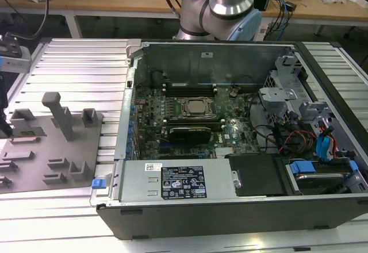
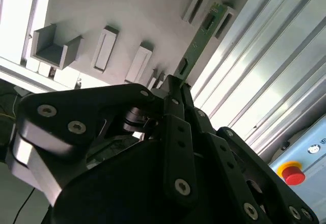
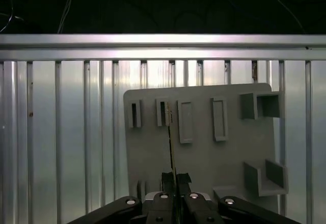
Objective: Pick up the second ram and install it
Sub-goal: 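Pick up the second ram and move it above second insertion slot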
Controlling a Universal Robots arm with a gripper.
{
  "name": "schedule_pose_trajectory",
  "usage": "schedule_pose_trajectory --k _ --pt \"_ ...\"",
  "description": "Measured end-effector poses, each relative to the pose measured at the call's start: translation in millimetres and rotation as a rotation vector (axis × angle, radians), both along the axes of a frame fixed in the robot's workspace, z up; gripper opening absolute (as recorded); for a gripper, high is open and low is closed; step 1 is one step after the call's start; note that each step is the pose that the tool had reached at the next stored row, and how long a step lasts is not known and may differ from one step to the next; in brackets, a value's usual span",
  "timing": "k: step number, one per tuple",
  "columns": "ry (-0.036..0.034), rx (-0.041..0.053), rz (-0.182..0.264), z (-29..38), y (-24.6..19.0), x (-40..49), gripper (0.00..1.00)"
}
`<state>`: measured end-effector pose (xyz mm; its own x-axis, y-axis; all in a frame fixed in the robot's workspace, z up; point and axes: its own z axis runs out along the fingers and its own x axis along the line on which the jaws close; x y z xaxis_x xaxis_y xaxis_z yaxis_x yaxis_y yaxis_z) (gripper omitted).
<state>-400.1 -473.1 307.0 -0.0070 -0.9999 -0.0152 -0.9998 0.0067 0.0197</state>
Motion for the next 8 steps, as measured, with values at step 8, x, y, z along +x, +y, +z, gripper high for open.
schedule_pose_trajectory --k 8 --pt "0.0001 -0.0023 0.0 17.7 1.8 0.1 0.14"
